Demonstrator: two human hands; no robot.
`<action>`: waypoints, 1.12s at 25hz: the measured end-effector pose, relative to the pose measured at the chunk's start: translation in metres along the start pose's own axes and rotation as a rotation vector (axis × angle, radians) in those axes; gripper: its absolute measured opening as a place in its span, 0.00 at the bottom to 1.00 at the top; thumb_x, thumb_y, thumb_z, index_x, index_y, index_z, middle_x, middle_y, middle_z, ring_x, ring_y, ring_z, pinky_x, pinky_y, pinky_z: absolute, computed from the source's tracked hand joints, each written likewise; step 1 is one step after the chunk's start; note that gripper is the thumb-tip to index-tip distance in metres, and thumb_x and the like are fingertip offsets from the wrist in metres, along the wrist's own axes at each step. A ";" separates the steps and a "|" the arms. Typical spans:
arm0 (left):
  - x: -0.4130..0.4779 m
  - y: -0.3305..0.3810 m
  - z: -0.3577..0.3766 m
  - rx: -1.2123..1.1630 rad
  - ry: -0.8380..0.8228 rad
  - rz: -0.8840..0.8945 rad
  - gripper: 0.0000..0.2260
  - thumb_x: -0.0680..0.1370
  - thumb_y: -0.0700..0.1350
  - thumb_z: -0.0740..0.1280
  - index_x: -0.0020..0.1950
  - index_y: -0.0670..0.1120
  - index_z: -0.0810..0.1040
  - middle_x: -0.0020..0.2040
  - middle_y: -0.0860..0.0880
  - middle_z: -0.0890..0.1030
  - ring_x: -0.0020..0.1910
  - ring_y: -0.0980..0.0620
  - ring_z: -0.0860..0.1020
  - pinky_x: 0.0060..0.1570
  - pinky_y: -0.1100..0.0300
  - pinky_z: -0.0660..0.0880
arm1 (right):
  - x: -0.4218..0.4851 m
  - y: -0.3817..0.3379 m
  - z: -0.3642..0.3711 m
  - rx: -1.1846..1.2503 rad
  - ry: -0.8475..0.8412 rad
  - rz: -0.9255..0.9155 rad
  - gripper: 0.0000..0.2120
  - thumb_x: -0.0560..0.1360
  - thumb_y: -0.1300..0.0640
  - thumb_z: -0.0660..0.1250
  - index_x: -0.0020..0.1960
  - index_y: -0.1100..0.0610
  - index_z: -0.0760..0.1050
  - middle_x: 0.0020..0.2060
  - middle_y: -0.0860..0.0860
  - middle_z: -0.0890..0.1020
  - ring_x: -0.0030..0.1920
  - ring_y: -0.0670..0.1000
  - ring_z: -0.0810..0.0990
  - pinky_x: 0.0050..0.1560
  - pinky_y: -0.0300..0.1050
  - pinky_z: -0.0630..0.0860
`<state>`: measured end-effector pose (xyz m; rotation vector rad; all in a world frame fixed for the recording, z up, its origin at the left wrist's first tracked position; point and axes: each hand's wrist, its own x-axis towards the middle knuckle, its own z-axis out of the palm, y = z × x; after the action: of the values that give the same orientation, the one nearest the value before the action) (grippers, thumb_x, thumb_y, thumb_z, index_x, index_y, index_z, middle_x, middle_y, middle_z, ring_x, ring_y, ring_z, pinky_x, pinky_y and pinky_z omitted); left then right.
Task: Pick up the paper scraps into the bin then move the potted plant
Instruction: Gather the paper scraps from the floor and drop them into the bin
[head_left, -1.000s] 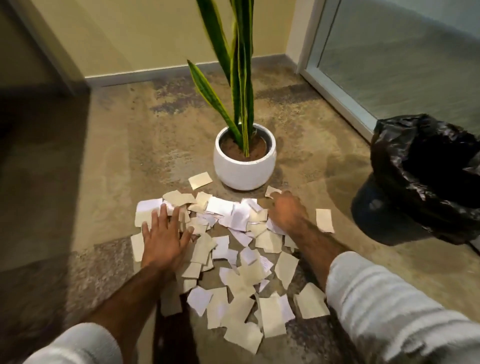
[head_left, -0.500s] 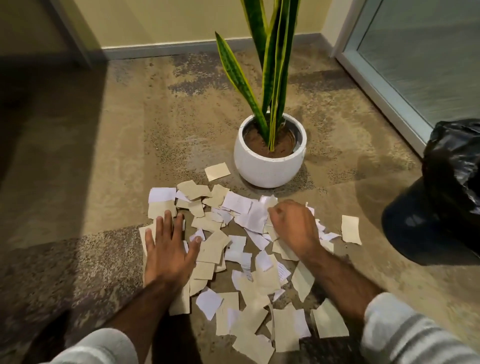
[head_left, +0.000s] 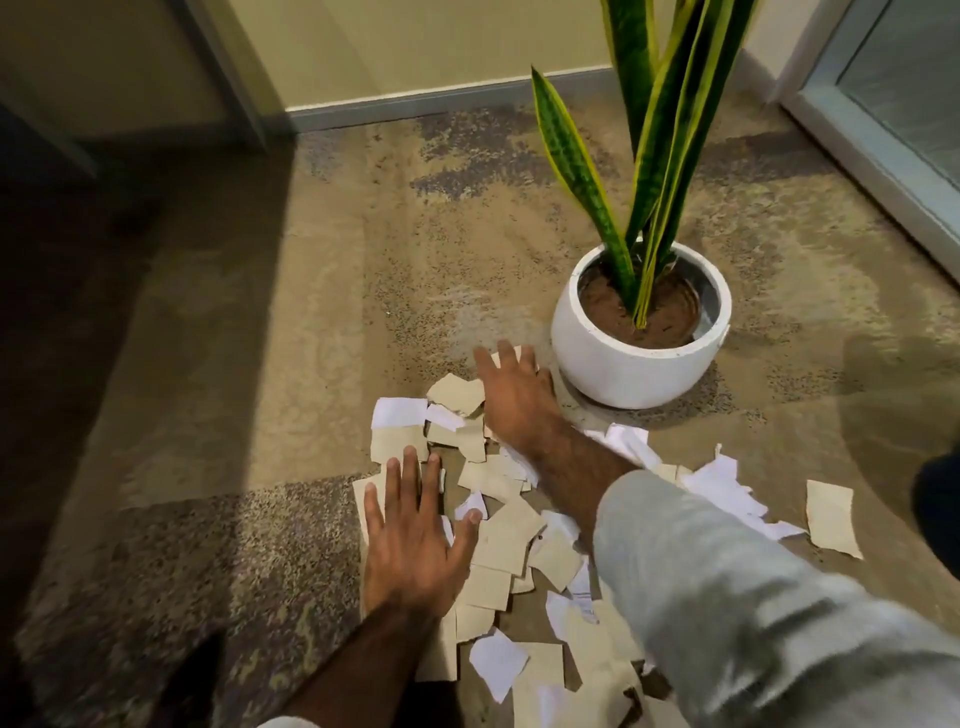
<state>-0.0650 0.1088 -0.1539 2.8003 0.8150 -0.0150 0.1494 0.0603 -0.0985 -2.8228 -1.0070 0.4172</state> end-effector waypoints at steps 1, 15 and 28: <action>0.001 -0.001 0.000 -0.001 0.003 0.003 0.34 0.81 0.67 0.47 0.84 0.54 0.46 0.84 0.51 0.42 0.83 0.52 0.39 0.80 0.42 0.43 | 0.011 0.002 -0.002 -0.019 -0.036 0.005 0.35 0.77 0.63 0.61 0.81 0.52 0.53 0.80 0.62 0.56 0.77 0.70 0.57 0.71 0.69 0.63; 0.002 -0.002 0.001 0.005 0.004 0.011 0.34 0.81 0.67 0.47 0.84 0.54 0.47 0.84 0.51 0.44 0.83 0.51 0.42 0.80 0.41 0.47 | -0.001 0.017 -0.002 -0.261 0.117 -0.103 0.19 0.76 0.67 0.62 0.66 0.60 0.71 0.63 0.61 0.74 0.58 0.64 0.78 0.44 0.55 0.79; 0.002 -0.004 0.001 0.021 -0.007 0.009 0.34 0.81 0.68 0.44 0.84 0.54 0.45 0.84 0.51 0.41 0.83 0.51 0.40 0.80 0.41 0.47 | 0.043 0.006 -0.008 -0.290 0.165 -0.090 0.13 0.75 0.65 0.63 0.59 0.59 0.74 0.55 0.58 0.79 0.53 0.60 0.79 0.47 0.55 0.77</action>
<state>-0.0649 0.1130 -0.1564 2.8220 0.8053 -0.0321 0.1868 0.0829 -0.1014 -2.9814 -1.2419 0.0278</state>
